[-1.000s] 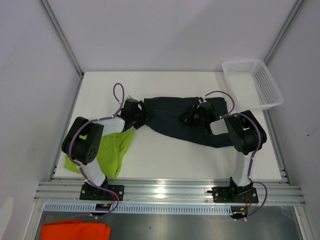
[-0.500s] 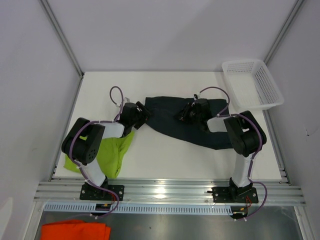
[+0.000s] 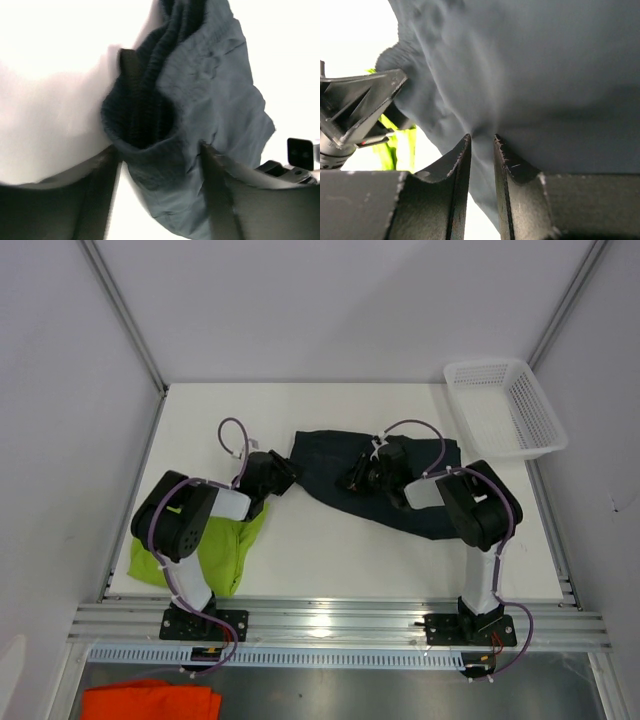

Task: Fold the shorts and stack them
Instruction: Fold the shorts

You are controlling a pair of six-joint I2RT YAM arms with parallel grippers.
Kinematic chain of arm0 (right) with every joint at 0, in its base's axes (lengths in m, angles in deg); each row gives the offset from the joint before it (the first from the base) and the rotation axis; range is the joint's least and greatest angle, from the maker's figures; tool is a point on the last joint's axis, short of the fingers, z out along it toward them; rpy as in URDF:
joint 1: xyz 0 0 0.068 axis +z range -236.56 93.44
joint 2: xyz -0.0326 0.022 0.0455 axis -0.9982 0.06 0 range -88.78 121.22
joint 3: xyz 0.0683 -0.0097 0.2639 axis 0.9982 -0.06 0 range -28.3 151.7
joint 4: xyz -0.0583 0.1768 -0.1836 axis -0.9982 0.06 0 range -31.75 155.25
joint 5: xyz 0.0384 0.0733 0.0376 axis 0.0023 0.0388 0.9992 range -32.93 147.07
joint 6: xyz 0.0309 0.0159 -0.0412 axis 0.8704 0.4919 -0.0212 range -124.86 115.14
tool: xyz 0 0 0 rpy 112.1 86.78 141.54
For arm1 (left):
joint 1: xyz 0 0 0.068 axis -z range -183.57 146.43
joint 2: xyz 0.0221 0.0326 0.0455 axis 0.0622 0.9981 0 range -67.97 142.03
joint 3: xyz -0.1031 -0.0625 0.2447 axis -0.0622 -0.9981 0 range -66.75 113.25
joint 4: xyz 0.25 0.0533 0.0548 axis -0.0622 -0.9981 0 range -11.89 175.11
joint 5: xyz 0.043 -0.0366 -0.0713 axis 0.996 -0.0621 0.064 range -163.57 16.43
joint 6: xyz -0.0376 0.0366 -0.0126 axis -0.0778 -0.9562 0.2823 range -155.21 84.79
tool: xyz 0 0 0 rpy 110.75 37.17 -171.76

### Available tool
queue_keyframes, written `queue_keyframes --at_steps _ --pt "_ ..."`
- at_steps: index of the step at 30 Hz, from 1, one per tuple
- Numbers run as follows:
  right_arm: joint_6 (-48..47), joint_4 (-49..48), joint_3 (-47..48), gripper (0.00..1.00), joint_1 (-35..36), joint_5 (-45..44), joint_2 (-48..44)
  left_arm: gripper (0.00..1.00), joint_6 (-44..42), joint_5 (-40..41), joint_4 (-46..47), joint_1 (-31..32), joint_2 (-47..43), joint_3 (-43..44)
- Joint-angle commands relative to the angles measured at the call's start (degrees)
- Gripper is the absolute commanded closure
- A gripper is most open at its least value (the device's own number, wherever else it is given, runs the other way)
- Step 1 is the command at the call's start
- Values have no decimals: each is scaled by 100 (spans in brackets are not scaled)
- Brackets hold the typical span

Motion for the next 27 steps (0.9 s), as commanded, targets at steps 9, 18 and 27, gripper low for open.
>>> queue_keyframes --at_steps 9,18,27 --pt "195 -414 -284 75 202 -172 265 63 -106 529 493 37 196 95" --pt "222 -336 -171 75 325 -137 362 97 -518 661 661 37 -163 -20" --pt "-15 262 155 74 177 -251 -288 100 -1028 1021 -113 55 -771 7"
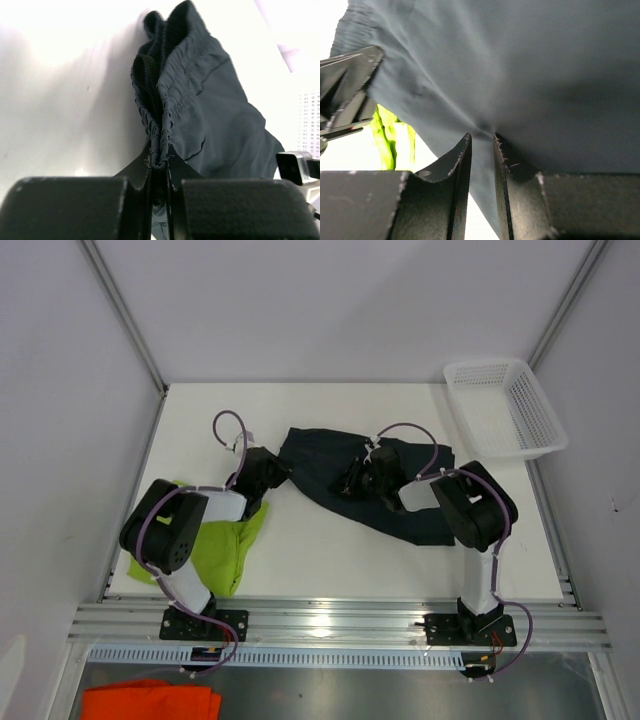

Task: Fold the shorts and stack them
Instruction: Fold the shorts

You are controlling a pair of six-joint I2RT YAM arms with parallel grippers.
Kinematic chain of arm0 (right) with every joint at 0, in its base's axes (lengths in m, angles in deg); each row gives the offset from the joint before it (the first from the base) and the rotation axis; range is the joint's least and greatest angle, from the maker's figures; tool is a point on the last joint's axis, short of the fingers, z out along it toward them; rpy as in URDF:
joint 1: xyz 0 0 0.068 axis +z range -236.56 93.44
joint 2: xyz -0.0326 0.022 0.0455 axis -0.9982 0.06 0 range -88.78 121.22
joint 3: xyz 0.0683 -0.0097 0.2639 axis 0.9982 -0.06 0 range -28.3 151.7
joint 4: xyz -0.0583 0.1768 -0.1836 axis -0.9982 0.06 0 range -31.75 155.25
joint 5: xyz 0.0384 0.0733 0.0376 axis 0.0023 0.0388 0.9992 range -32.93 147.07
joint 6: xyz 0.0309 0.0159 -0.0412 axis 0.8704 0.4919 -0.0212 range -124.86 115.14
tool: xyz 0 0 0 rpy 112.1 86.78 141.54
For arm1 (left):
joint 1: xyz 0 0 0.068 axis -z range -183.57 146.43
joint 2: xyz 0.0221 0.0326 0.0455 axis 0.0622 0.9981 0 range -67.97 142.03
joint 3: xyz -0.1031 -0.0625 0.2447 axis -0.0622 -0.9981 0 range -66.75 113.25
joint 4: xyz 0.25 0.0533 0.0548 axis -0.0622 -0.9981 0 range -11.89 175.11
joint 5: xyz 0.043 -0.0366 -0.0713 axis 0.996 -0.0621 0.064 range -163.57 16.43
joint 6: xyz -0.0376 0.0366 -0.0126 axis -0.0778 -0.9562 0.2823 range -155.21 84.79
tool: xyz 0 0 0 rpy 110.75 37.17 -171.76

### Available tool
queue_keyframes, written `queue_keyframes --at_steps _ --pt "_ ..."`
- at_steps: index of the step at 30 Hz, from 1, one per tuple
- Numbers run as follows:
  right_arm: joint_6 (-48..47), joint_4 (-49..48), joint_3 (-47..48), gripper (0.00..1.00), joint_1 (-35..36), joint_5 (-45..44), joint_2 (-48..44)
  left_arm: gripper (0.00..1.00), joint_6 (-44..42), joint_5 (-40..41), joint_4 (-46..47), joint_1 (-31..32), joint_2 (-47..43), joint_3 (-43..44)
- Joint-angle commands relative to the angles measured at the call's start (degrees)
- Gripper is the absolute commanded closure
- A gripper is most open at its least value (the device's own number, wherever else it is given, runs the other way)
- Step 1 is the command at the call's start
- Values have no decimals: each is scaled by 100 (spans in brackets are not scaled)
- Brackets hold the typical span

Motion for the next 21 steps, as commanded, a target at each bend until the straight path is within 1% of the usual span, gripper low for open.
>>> queue_keyframes --at_steps 1,6,9,16,19,21 --pt "-252 374 135 74 -176 -150 -553 100 -395 403 -39 42 -421 5" --pt "-436 743 -102 74 -440 -168 -1071 100 -518 491 -109 59 -527 13" --pt "-542 901 -242 74 -501 -255 -1186 100 -623 570 -197 94 -597 48" --pt "-568 1060 -471 75 -519 -606 -1064 100 -931 754 -487 138 -834 136" --pt "-568 1069 -577 78 -519 -721 -993 100 -1089 851 -610 147 -966 154" --pt "-551 1060 -656 83 -502 -774 -932 100 -1238 886 -681 147 -1036 171"
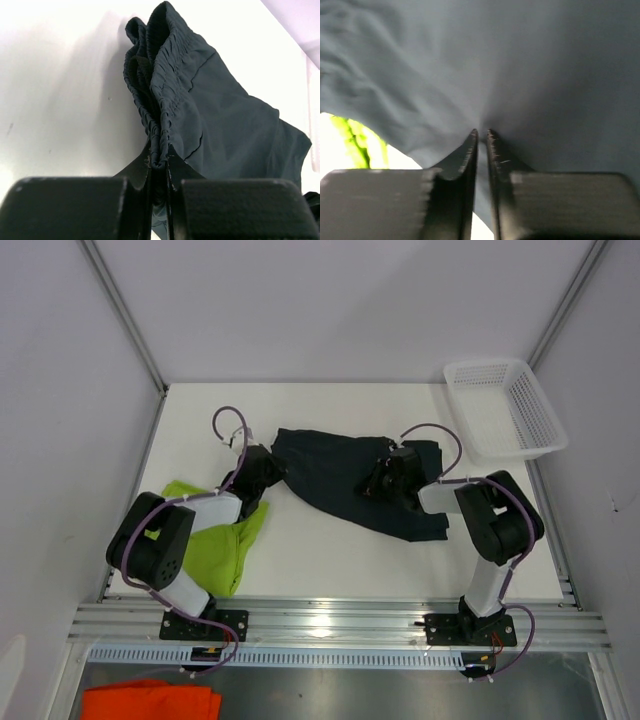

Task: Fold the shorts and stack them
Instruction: Fold the shorts

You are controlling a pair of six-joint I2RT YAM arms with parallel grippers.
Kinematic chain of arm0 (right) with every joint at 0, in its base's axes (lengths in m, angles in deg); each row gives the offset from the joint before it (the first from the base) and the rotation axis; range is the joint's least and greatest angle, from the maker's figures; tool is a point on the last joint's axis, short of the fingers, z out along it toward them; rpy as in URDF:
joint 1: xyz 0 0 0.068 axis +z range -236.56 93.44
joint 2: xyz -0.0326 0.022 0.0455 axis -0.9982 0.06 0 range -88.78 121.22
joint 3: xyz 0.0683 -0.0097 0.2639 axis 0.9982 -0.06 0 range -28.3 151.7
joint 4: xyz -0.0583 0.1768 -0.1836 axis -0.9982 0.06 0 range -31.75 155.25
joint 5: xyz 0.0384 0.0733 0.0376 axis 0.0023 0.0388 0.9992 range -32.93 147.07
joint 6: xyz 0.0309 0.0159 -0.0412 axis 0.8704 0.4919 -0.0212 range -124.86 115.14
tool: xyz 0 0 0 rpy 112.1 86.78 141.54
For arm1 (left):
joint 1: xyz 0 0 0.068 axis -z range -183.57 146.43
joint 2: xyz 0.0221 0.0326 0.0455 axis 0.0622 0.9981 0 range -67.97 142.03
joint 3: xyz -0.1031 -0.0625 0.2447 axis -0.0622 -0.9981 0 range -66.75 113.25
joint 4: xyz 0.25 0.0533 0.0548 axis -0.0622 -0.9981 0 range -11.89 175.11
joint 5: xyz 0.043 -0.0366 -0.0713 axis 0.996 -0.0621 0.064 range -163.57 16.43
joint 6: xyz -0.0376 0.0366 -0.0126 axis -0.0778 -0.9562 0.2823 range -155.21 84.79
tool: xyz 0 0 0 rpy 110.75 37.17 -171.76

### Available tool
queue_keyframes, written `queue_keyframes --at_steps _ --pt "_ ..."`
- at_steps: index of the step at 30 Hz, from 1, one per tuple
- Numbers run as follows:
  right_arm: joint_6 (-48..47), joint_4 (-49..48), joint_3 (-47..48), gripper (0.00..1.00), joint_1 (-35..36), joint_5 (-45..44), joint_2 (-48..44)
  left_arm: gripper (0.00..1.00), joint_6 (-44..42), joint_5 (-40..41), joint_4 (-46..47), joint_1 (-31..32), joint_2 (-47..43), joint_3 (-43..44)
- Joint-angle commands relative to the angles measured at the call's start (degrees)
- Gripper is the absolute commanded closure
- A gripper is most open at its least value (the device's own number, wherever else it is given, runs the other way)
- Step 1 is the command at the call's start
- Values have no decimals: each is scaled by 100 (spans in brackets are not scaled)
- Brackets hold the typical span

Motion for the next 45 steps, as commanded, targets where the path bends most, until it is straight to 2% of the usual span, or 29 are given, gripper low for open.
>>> queue_keyframes --at_steps 1,3,5,11,15,21,26,36,39,43,45 --pt "-87 35 -94 88 41 -254 181 100 -461 324 17 51 -411 204" --pt "-52 17 -68 95 111 -272 304 100 -697 360 -10 68 -482 213" --pt "-17 -9 2 98 163 -280 471 100 -891 421 -36 121 -569 274" --pt "123 26 301 99 568 -386 726 100 -1813 658 -422 332 -719 565" --pt "141 105 512 99 752 -421 841 100 -1867 905 -1046 341 -728 845" --pt "202 157 652 99 884 -395 911 100 -2324 563 -854 385 -790 820" --pt "238 307 1195 99 1016 -272 1227 100 -2841 254 -846 534 -850 987" --pt "396 474 1804 99 1148 -52 1781 99 -4116 825 -608 1210 -1440 889" --pt "361 553 1760 99 1139 -35 1694 99 -4609 1360 -616 1544 -1432 1082" --pt "352 553 1444 97 1069 -8 1290 100 -4487 1888 -1248 1580 -1116 1566" --pt "194 850 1444 96 1043 1 1140 100 -4224 2160 -1486 1545 -966 1628"
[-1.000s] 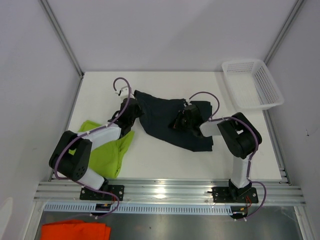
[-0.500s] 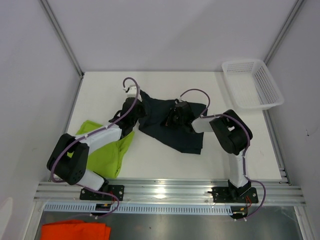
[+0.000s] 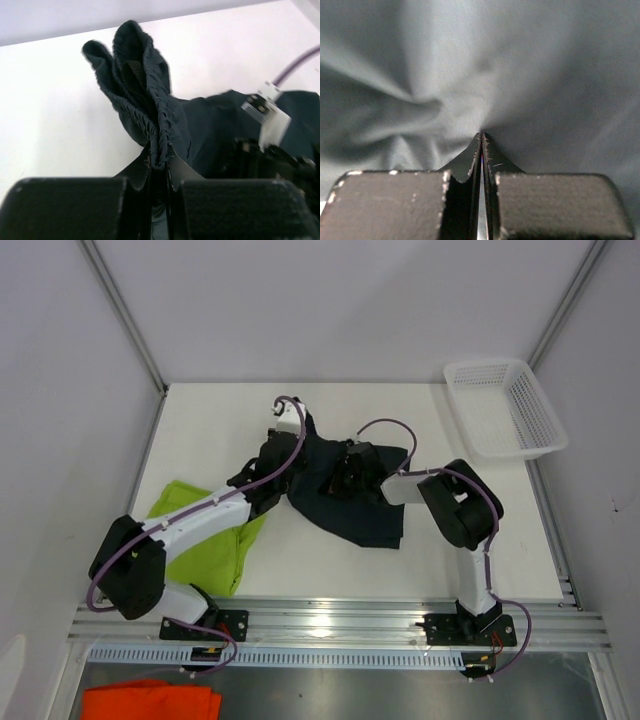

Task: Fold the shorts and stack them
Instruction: Fold the shorts

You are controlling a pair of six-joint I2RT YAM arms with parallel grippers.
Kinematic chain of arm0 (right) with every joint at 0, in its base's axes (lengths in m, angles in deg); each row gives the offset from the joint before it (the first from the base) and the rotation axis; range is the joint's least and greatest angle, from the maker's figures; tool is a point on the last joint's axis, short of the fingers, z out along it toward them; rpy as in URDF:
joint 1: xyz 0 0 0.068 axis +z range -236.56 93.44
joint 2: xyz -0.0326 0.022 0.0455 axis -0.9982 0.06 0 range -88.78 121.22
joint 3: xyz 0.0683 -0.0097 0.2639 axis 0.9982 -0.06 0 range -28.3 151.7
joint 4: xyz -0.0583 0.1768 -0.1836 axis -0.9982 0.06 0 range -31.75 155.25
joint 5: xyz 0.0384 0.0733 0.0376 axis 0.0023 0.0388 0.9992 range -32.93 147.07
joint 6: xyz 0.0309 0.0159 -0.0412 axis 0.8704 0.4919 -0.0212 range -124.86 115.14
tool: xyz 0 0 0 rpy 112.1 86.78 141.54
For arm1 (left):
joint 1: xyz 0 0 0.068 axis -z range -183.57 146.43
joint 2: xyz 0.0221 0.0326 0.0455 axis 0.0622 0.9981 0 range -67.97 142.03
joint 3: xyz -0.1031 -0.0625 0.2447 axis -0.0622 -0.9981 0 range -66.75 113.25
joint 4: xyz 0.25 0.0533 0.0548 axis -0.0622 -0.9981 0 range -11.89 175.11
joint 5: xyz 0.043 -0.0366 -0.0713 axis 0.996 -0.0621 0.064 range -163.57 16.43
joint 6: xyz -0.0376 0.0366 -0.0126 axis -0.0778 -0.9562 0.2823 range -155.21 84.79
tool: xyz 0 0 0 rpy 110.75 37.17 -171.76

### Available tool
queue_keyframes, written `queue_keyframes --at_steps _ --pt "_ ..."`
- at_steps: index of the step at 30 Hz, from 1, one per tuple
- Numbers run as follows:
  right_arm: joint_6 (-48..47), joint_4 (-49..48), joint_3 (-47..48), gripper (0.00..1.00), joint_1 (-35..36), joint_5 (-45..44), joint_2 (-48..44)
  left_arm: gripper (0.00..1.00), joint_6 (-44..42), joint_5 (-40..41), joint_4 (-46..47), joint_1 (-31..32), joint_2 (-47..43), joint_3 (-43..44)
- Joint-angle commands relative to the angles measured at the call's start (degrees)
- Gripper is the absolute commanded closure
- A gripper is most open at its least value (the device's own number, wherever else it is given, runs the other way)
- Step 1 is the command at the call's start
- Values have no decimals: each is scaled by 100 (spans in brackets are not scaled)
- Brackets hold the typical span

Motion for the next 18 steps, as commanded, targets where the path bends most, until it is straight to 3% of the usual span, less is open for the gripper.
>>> queue_keyframes --at_steps 1,10,15,18 --pt "-298 821 -150 96 -81 -19 -346 100 285 708 -338 -77 288 476" --pt "-799 945 -1264 96 -967 314 -996 100 2141 -995 -164 -1104 439 -198" --pt "-1194 1191 -1397 96 -1320 420 -1173 100 2975 -1847 178 -1571 606 -700" --pt "-1405 1358 -1345 96 -1443 491 -1191 90 3178 -2226 250 -1711 624 -929"
